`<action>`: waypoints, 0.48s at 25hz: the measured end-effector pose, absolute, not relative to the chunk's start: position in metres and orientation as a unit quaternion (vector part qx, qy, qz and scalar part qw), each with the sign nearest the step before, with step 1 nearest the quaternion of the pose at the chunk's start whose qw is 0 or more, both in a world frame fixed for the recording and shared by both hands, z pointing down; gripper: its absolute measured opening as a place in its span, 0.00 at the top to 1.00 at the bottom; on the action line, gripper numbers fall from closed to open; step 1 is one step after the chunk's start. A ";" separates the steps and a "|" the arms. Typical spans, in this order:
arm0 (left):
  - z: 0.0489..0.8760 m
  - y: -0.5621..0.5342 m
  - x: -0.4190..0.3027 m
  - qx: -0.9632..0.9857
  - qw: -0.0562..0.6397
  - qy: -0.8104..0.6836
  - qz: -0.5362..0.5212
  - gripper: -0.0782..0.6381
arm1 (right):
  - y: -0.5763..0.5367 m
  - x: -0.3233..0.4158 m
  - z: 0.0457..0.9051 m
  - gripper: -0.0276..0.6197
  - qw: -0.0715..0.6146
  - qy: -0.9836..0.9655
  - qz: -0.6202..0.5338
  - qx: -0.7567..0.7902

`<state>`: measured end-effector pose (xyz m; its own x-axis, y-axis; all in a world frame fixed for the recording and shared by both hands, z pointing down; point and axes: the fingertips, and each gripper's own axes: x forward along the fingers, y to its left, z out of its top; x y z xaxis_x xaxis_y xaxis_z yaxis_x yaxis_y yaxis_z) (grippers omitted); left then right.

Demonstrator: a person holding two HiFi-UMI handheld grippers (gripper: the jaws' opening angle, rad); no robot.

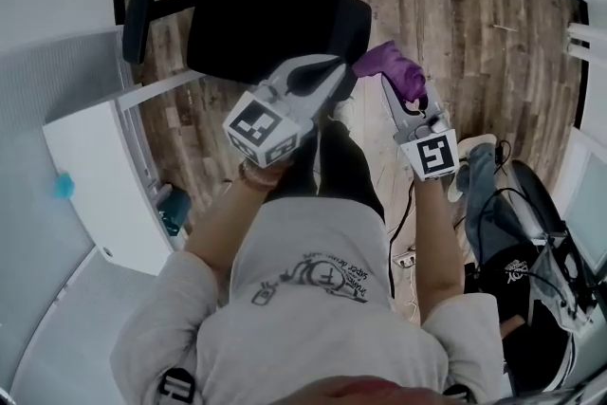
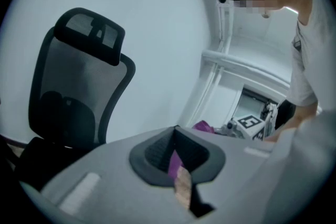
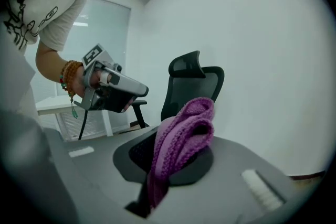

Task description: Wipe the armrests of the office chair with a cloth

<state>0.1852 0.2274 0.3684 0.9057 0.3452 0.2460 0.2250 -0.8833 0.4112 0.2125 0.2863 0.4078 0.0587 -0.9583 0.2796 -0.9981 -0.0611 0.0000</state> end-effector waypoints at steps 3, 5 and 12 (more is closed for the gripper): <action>0.346 0.230 0.182 0.961 0.185 0.146 0.146 0.89 | 0.287 0.212 0.371 0.92 0.080 -0.672 0.097 0.730; 0.330 0.231 0.179 0.963 0.180 0.146 0.136 0.89 | 0.287 0.210 0.347 0.91 0.071 -0.668 0.092 0.735; 0.273 0.243 0.169 0.968 0.170 0.146 0.114 0.89 | 0.296 0.206 0.266 0.92 0.047 -0.657 0.077 0.748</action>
<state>0.1687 0.2430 0.2731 0.9311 0.3219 0.1718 0.2440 -0.8994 0.3627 0.2064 0.2963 0.2664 0.1236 -0.9763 0.1775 -0.9909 -0.1310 -0.0307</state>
